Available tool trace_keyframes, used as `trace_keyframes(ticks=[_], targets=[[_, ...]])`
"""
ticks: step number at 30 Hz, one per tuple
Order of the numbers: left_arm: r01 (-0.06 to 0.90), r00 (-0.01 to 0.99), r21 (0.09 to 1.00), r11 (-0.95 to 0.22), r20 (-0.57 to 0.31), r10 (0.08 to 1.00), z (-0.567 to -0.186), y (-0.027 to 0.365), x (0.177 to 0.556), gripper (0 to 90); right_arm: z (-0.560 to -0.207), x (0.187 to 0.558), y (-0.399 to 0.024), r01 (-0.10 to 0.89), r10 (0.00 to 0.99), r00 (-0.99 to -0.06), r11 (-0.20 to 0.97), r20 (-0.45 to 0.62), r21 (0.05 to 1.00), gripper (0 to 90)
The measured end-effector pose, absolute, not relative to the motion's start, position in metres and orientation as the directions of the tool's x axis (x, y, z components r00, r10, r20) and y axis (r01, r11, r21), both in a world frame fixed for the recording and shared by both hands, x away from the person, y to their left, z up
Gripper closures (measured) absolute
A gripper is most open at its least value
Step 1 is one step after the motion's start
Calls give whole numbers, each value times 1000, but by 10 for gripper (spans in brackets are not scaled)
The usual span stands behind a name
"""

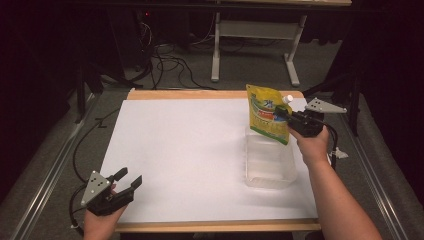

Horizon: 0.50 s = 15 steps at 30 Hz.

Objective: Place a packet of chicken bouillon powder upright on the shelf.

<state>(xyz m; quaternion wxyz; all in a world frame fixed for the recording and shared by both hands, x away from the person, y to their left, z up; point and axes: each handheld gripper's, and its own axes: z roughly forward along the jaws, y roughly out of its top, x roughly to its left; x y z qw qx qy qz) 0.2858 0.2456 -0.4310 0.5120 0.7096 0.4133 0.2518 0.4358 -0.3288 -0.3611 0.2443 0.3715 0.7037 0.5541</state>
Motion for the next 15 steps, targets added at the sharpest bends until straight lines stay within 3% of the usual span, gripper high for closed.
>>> trace_keyframes(ticks=[15], targets=[[337,525,932,-131,-71,848,-432,246,286,399,-368,440,-333,215,785,-617,112,47,970,900]])
